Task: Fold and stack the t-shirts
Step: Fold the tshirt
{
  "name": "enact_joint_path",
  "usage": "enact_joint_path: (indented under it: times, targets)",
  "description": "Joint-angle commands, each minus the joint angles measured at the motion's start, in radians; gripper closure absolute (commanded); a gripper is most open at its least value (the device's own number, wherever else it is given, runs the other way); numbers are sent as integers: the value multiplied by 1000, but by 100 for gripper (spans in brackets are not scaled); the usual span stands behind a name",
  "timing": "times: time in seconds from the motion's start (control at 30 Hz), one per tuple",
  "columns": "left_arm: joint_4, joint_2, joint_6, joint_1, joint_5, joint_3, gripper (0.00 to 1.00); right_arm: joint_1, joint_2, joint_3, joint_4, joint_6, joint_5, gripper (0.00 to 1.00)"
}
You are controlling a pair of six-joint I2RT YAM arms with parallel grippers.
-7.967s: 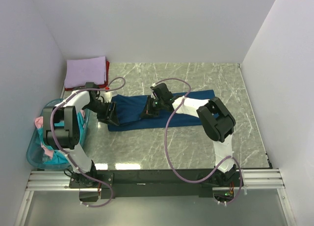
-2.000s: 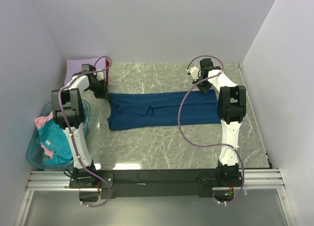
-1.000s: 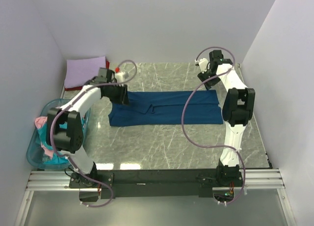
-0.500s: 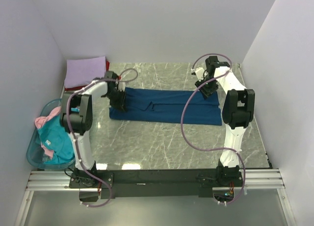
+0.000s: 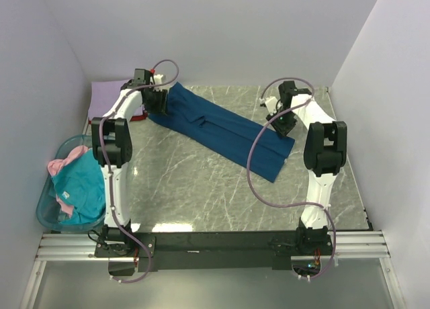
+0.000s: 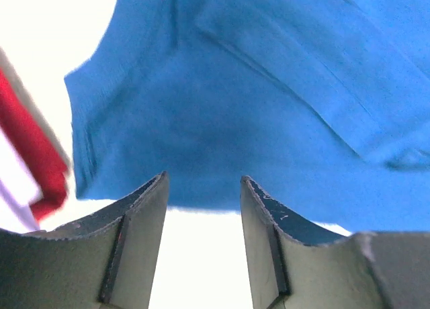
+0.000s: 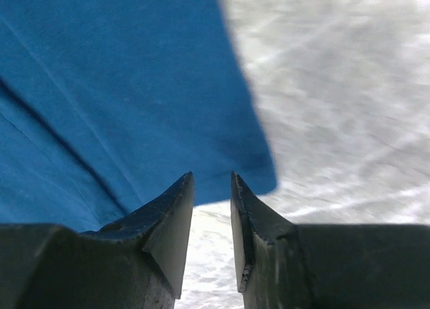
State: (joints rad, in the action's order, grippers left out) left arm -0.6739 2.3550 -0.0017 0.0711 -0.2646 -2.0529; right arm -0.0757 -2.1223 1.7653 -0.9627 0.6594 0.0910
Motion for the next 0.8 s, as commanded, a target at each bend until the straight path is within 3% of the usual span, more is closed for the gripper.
enact_joint_path:
  times: [0.0, 0.23, 0.43, 0.5, 0.67, 0.77]
  targets:
    - [72, -164, -30, 7, -41, 89, 47, -42, 51, -70, 33, -11, 10, 65]
    - [96, -279, -70, -22, -137, 230, 47, -90, 52, -217, 87, -17, -46, 74]
    - [96, -349, -77, -36, -151, 306, 47, -159, 90, -352, -5, -9, -39, 85]
    - [88, -358, -84, -37, -151, 319, 47, -211, 131, -467, -25, -6, -4, 86]
    - [76, -367, -107, -37, -196, 345, 49, -490, 292, -673, -60, -52, 117, 87]
    - [62, -355, -145, -14, -199, 349, 56, -691, 364, -710, -93, -98, 237, 86]
